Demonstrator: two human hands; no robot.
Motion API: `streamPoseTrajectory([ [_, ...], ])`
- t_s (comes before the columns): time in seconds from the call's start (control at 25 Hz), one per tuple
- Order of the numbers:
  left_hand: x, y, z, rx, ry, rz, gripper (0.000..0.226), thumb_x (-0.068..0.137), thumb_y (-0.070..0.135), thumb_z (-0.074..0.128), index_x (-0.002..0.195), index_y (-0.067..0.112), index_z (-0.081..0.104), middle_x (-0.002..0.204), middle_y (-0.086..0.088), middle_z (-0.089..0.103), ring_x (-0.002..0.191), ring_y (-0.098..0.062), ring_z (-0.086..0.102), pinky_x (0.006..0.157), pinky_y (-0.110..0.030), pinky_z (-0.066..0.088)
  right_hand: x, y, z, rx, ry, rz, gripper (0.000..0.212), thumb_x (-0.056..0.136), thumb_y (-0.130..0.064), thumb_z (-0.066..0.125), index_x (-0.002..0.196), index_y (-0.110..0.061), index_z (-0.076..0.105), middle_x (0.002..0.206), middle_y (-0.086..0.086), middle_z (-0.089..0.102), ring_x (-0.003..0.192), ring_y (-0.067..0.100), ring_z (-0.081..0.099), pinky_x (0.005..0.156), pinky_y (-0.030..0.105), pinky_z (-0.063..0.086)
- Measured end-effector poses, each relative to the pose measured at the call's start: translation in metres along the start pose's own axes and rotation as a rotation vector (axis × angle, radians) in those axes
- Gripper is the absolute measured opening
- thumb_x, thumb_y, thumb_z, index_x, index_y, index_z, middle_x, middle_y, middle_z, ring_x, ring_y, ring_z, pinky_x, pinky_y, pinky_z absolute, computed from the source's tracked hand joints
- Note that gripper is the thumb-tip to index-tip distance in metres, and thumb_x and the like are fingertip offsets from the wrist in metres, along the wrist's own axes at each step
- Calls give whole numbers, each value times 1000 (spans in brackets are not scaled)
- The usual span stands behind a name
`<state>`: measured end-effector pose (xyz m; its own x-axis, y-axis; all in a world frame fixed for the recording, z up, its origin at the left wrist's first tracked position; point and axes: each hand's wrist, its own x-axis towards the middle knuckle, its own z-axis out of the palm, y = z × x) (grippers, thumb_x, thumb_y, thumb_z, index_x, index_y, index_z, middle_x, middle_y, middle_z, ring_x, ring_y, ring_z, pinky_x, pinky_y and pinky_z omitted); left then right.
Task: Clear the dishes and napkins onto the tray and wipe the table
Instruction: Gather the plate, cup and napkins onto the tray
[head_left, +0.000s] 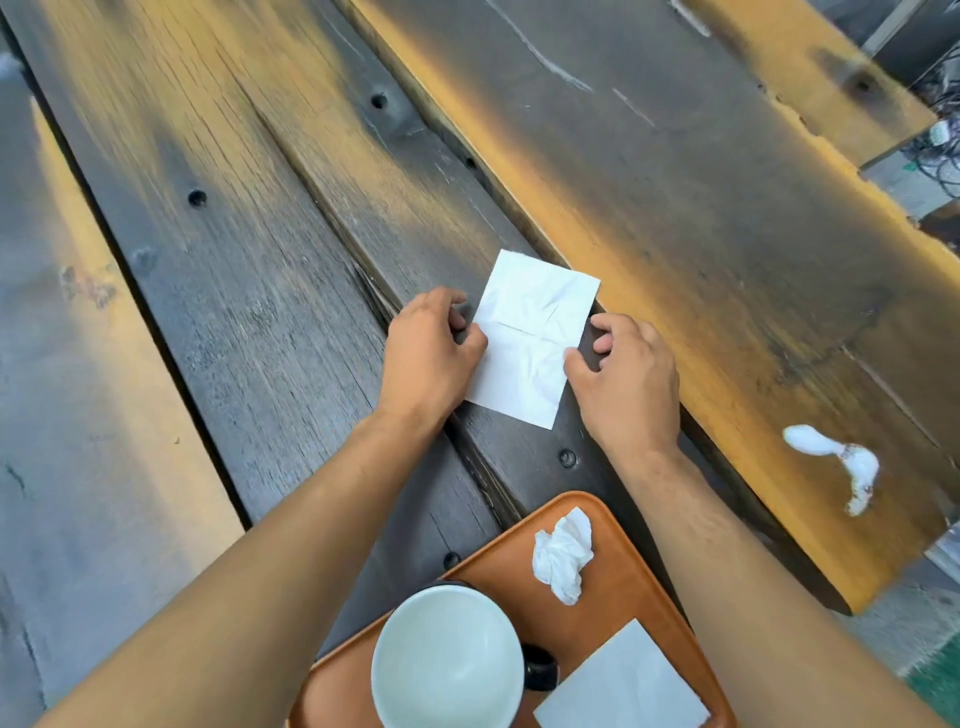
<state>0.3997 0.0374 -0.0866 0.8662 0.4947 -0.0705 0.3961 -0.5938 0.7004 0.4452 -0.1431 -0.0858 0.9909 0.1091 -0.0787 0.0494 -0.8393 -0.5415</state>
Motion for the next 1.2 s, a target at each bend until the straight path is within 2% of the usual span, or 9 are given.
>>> streamPoseTrajectory([
  [0.16,3,18,5,-155,-31,-288,30,83,17,73,113,16,70,86,4,76,92,-19,71,88,-31,55,1,-13,-3,14,-23,57,49,92,-33,68,136,-16,56,112,0,68,108,19,59,92,32,45],
  [0.24,8,23,3,-202,-62,-416,6,80,14,73,84,18,70,75,0,76,85,-22,73,80,-31,58,1,-16,-3,55,-34,107,50,91,-30,69,137,-17,55,108,-3,72,109,17,61,93,33,47],
  [0.4,6,30,-4,-208,-147,-520,26,79,9,71,54,14,66,49,-1,65,55,-18,60,58,-23,45,7,-16,-8,258,-75,288,47,88,-18,67,135,-19,59,89,-11,75,99,10,65,84,25,47],
  [0.6,4,29,-13,-493,-278,-671,35,84,5,77,61,14,52,50,-2,48,42,-16,38,46,-25,33,3,-9,-17,650,-134,349,43,85,-12,69,126,-25,64,86,-8,76,84,7,73,80,38,62],
  [0.68,0,29,-19,-555,-306,-627,36,89,11,76,61,16,52,51,1,51,43,-13,41,43,-24,34,1,-6,-21,759,-115,340,38,88,-7,66,122,-24,64,91,1,75,85,13,73,78,41,60],
  [0.84,-9,26,-26,-761,-318,-534,23,94,15,71,73,12,61,84,-16,61,75,-23,57,61,-26,50,-4,-3,-21,936,-124,267,31,87,-12,67,113,-29,65,89,5,73,88,24,70,89,56,55],
  [1.0,-14,24,-28,-859,-296,-486,10,97,14,68,99,6,62,87,-16,56,67,-18,52,52,-22,46,-9,0,-28,1009,-335,129,37,88,-25,74,120,-40,63,97,8,73,99,26,70,93,49,54],
  [1.12,-18,24,-30,-862,-268,-480,14,95,12,71,84,13,61,78,-8,63,65,-17,55,55,-26,44,-13,-5,-35,992,-455,66,40,89,-6,74,122,-27,65,105,9,75,93,17,74,80,30,58],
  [1.2,-22,27,-33,-879,-232,-482,15,91,10,75,96,15,62,78,-4,72,67,-15,63,60,-29,47,-13,-8,-35,921,-417,56,34,87,2,74,114,-20,69,105,8,75,89,11,71,81,28,56],
])
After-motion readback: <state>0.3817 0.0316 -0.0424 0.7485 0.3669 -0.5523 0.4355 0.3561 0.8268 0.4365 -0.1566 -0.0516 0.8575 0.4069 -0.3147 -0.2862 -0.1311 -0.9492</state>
